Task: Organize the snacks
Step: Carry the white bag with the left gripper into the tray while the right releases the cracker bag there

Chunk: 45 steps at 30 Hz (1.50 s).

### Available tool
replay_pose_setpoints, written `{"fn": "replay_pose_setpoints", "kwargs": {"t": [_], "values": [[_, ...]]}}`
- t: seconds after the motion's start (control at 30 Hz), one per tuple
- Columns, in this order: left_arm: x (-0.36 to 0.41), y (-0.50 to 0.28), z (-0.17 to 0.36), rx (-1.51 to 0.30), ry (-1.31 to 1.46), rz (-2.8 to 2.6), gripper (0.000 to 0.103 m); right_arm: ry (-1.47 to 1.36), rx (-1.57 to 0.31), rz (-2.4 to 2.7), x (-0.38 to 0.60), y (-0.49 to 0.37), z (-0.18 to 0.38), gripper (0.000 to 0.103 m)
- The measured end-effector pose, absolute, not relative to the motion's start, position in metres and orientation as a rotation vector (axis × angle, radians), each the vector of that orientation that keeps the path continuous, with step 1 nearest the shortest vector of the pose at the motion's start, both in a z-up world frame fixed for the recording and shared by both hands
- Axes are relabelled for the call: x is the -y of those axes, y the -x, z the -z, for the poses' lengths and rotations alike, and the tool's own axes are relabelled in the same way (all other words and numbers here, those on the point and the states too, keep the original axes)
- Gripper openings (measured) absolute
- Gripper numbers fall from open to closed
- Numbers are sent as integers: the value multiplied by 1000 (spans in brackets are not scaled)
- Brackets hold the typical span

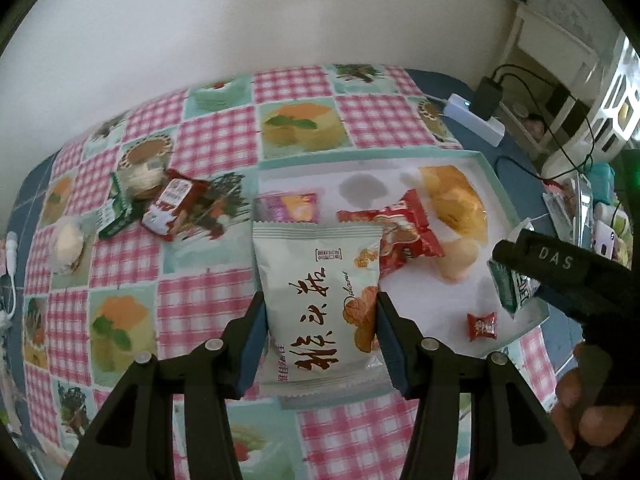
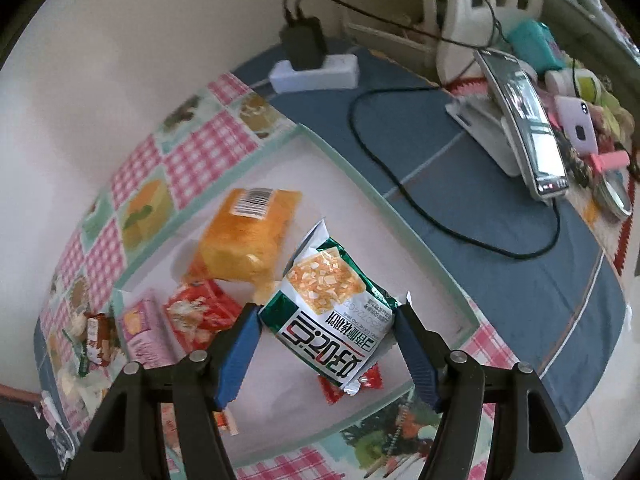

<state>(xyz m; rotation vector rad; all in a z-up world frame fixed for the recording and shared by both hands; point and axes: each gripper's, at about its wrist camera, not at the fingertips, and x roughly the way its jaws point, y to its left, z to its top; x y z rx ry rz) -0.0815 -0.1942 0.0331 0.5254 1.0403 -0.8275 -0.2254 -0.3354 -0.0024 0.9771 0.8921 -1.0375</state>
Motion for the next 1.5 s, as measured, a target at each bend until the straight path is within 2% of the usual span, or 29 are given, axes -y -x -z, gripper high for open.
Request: {"fn": "replay_pose_setpoints", "kwargs": {"t": [0.53, 0.63, 0.83, 0.93, 1.33, 1.5], "values": [[244, 109, -9, -992, -575, 894, 54, -1082, -923, 1105, 350, 252, 21, 72], [248, 111, -5, -987, -579, 898, 61, -1089, -922, 1107, 350, 253, 21, 72], [246, 106, -3, -997, -572, 874, 62, -1091, -932, 1103, 353, 253, 23, 72], [242, 98, -5, -1019, -544, 849, 78, -1089, -942, 1088, 353, 250, 24, 73], [192, 36, 2, -1157, -361, 588, 80, -1058, -982, 1061, 350, 240, 28, 77], [159, 4, 9, -1225, -256, 432, 85, -1021, -982, 1056, 345, 232, 24, 82]]}}
